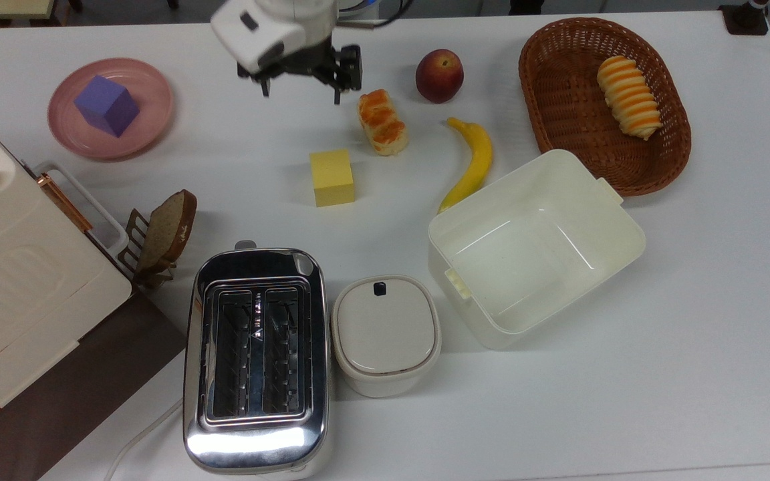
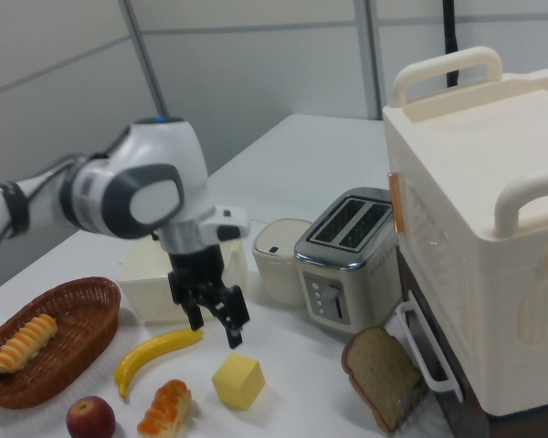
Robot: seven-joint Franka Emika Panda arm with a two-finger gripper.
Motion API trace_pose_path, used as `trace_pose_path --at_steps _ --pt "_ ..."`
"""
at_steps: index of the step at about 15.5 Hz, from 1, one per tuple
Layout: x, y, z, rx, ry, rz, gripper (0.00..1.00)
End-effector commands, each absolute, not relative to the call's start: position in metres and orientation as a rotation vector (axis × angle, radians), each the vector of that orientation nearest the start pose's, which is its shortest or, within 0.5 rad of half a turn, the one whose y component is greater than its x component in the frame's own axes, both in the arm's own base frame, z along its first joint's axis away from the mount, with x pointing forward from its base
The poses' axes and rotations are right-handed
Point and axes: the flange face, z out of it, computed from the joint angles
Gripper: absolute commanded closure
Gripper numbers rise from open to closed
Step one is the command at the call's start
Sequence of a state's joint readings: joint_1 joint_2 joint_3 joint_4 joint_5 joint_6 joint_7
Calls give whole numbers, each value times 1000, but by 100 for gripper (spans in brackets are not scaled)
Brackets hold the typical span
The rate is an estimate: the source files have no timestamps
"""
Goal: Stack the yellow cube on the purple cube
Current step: 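Move the open gripper down toward the yellow cube, then close the gripper on the yellow cube and lift it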
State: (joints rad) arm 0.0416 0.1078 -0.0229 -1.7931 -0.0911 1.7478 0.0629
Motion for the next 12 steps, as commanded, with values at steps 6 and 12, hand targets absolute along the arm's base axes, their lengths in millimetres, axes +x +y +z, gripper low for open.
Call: trace_pose_path --at_steps 6,12 --pt "609 38 353 -3202 -211 318 0" --pt "614 57 316 -3256 -161 326 37"
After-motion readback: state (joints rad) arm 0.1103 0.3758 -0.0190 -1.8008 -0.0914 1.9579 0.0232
